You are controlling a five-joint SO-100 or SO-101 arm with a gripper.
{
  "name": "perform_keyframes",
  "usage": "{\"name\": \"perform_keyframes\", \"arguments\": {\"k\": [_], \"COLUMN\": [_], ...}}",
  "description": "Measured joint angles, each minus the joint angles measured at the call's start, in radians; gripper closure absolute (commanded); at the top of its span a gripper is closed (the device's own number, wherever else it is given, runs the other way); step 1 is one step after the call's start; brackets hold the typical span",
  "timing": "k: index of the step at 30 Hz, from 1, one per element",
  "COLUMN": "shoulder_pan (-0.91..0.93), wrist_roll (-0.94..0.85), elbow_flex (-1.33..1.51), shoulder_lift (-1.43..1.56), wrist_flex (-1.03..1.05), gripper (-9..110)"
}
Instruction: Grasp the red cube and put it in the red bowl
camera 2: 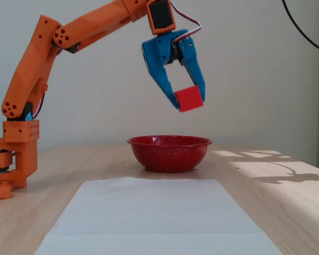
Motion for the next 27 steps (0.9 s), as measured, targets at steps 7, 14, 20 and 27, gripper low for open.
{"name": "perform_keyframes", "arguments": {"k": [7,14,20,27], "shoulder_pan": [0.179,0.394,0.506,0.572], "wrist_roll": [-0.087,-0.176,-0.227,-0.252], "elbow_flex": [0.0,0.005,0.037,0.101], "shoulder_lift": [0.087,0.087,0.087,0.003], "wrist_flex": [0.002,-0.005,-0.064,-0.143], "gripper": [101,101,101,76]}}
